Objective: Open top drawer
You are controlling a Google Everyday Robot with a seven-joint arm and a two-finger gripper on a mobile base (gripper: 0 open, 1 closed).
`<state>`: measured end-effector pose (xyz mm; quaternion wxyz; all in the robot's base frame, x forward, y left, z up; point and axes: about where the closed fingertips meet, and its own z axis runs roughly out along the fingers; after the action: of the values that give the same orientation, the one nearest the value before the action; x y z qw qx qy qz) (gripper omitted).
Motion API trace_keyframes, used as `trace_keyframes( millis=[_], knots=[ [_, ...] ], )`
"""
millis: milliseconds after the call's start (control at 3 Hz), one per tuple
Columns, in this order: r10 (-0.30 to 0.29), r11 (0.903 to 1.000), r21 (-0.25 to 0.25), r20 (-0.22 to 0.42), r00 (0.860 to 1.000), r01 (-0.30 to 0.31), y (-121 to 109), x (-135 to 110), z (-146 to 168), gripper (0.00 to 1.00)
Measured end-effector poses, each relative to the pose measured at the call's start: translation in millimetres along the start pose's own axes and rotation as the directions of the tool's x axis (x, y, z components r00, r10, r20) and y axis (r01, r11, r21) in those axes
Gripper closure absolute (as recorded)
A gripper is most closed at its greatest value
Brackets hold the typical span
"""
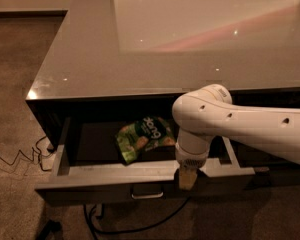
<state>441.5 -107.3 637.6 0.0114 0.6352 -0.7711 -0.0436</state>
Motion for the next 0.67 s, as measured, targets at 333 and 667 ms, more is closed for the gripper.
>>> trace_keyframes(
  millis=[333,667],
  knots=[
    [0.035,0.9989,-0.029,-0.012,0.999,-0.036,10.6,11.0,7.0,0.88],
    [0.035,0.9989,-0.029,-0.012,0.999,-0.036,10.6,11.0,7.0,0.86]
  ],
)
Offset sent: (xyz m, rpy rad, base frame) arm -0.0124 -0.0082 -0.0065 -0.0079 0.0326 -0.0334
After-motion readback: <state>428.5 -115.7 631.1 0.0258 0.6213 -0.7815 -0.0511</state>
